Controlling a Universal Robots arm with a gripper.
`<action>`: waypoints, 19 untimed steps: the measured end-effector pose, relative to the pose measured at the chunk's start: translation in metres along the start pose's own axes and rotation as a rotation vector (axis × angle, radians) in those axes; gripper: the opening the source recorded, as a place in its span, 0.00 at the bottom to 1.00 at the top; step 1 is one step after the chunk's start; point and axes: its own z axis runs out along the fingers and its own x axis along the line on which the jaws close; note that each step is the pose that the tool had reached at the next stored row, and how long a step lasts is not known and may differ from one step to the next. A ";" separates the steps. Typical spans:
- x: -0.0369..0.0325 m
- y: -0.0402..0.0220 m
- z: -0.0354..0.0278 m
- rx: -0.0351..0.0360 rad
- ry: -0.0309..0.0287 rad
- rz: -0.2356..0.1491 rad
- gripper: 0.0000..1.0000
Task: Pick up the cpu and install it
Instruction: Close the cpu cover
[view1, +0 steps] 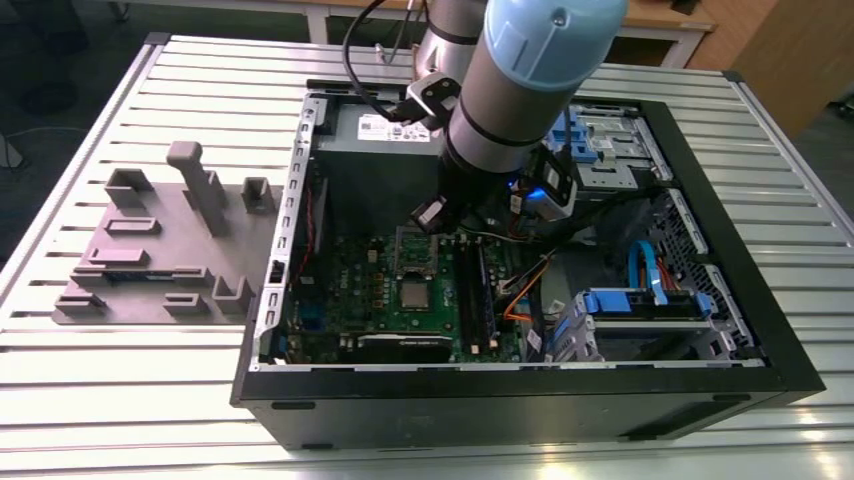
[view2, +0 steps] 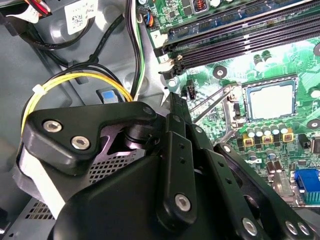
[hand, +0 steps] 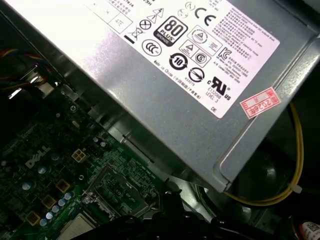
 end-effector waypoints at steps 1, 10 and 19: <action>0.0000 0.0000 -0.0001 0.0000 0.0001 0.000 0.10; 0.0003 0.0004 -0.0005 0.0064 0.0054 0.001 0.10; 0.0008 0.0007 -0.0005 0.0192 0.0161 0.002 0.10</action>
